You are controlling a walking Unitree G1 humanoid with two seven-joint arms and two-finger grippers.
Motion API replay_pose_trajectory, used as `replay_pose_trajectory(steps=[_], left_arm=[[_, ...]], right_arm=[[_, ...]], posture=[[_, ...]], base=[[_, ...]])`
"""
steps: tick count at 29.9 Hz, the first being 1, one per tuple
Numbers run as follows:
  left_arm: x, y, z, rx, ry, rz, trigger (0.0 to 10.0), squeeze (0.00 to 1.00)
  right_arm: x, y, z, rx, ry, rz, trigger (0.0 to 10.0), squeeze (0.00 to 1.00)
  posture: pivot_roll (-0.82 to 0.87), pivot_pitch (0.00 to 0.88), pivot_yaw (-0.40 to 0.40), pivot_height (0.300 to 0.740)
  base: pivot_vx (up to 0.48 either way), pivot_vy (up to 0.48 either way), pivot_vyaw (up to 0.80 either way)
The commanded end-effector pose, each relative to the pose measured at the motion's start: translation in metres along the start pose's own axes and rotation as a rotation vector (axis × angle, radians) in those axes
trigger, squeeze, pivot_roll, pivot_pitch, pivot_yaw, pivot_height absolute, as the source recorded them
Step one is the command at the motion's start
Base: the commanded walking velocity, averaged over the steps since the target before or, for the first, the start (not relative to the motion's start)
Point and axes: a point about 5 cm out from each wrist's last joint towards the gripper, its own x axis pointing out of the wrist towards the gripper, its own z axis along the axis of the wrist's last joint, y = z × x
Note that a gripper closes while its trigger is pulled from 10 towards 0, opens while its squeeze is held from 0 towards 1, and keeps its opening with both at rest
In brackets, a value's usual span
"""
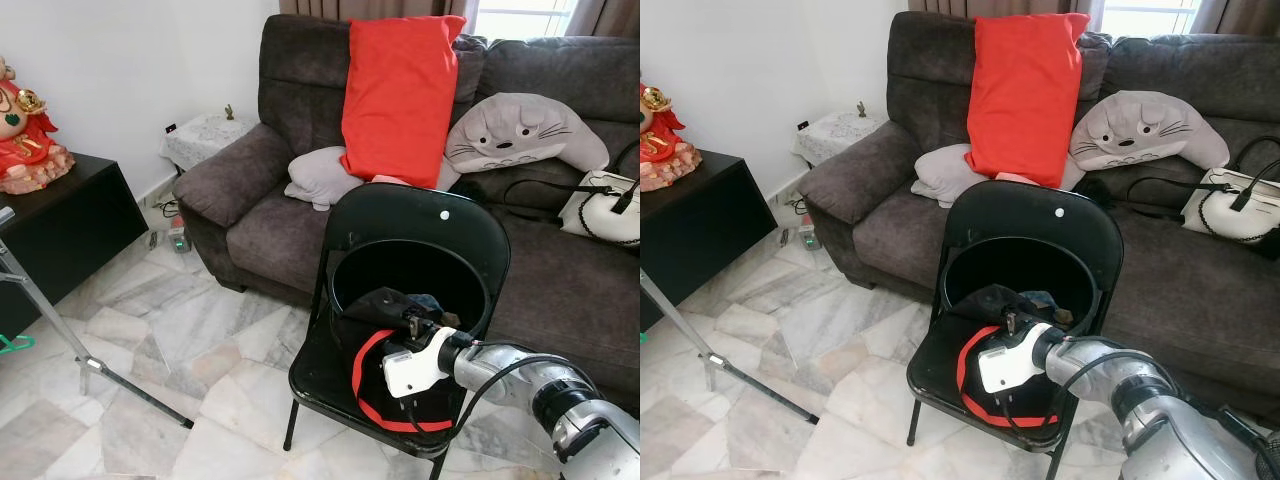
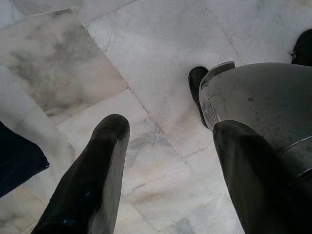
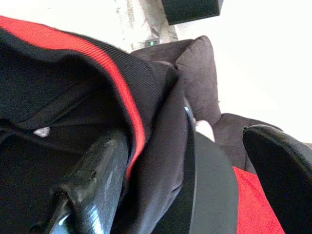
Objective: Hang hanger
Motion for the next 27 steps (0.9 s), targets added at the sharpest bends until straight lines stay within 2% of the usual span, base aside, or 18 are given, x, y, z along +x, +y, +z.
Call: replay_pose_trajectory(steps=[1, 14, 15, 17, 18, 27], left_arm=[[-0.001, 0.002, -0.007, -0.013, 0.022, 0.009, 10.0, 0.0], [-0.003, 0.003, -0.014, -0.023, 0.036, 0.013, 10.0, 0.0], [-0.003, 0.003, -0.015, -0.024, 0.036, 0.013, 10.0, 0.0], [-0.003, 0.003, -0.016, -0.024, 0.037, 0.013, 10.0, 0.0], [-0.003, 0.002, -0.017, -0.026, 0.039, 0.013, 10.0, 0.0], [-0.003, 0.0, -0.018, -0.032, 0.042, 0.009, 10.0, 0.0]], right_arm=[[0.003, -0.007, 0.002, -0.012, -0.011, -0.012, 10.0, 0.0], [0.014, -0.005, 0.013, -0.024, -0.03, 0.018, 10.0, 0.0], [0.015, -0.006, 0.014, -0.027, -0.029, 0.015, 3.6, 0.0], [0.015, -0.006, 0.014, -0.03, -0.029, 0.013, 3.6, 0.0], [0.015, -0.007, 0.013, -0.039, -0.021, 0.008, 0.0, 0.0], [0.013, -0.008, 0.008, -0.052, -0.006, 0.007, 0.0, 0.0]], posture=[[0.08, 0.075, 0.07, 0.74], [0.12, 0.128, 0.059, 0.74], [0.12, 0.133, 0.057, 0.74], [0.12, 0.134, 0.056, 0.74], [0.12, 0.139, 0.053, 0.74], [0.12, 0.145, 0.046, 0.74]], base=[[0.0, 0.0, 0.0], [0.0, 0.0, 0.0], [0.0, 0.0, 0.0], [0.0, 0.0, 0.0], [0.0, 0.0, 0.0], [0.0, 0.0, 0.0]])
